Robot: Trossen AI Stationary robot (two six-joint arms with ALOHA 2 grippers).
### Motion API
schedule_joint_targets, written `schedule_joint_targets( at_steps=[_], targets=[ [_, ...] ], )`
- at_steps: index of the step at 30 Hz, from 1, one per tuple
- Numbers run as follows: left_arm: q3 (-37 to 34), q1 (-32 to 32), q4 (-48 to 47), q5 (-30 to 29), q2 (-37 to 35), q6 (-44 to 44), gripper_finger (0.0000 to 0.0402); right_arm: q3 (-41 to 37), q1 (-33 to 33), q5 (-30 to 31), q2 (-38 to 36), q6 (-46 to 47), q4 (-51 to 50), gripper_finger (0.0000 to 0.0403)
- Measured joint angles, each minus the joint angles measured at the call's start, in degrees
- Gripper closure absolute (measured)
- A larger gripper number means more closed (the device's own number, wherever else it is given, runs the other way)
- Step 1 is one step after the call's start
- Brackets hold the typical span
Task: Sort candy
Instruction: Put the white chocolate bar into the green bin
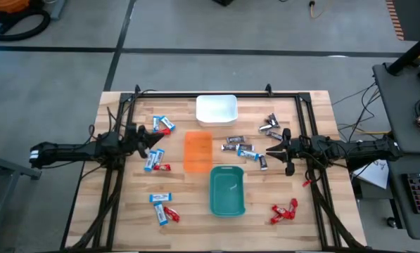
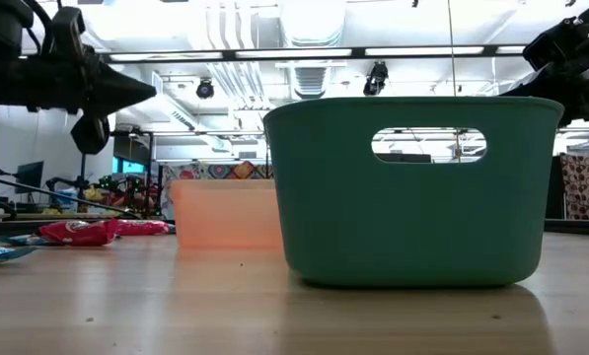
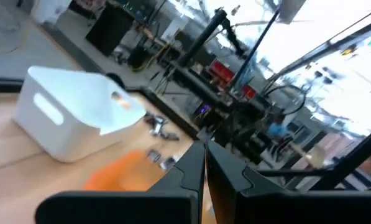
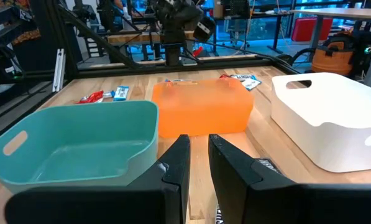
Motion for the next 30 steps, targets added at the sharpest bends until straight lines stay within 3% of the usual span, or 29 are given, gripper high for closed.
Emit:
schedule_joint_targets(
  at_steps=[2, 7, 18, 30],
  targets=[
    [0.0, 0.0, 0.51, 0.67, 0.04, 0.1, 0.0402, 0.0, 0.0, 0.02, 0.01, 3.98, 0.55, 0.0351],
    [-0.02, -0.55, 6.02, 9.16, 0.84, 1.4, 0.0402, 0.0, 0.0, 1.7, -0.01, 16.76, 4.86, 0.0351],
    [-0.07, -4.95, 19.35, 10.51, 10.51, 8.56, 0.0402, 2.66, -0.02, 2.05, 0.03, 17.7, 7.41, 0.0351],
    [-0.09, -4.98, 23.95, 10.56, 17.65, 14.03, 0.0402, 4.44, -0.02, 4.7, 0.03, 15.78, 7.32, 0.0351]
  ],
)
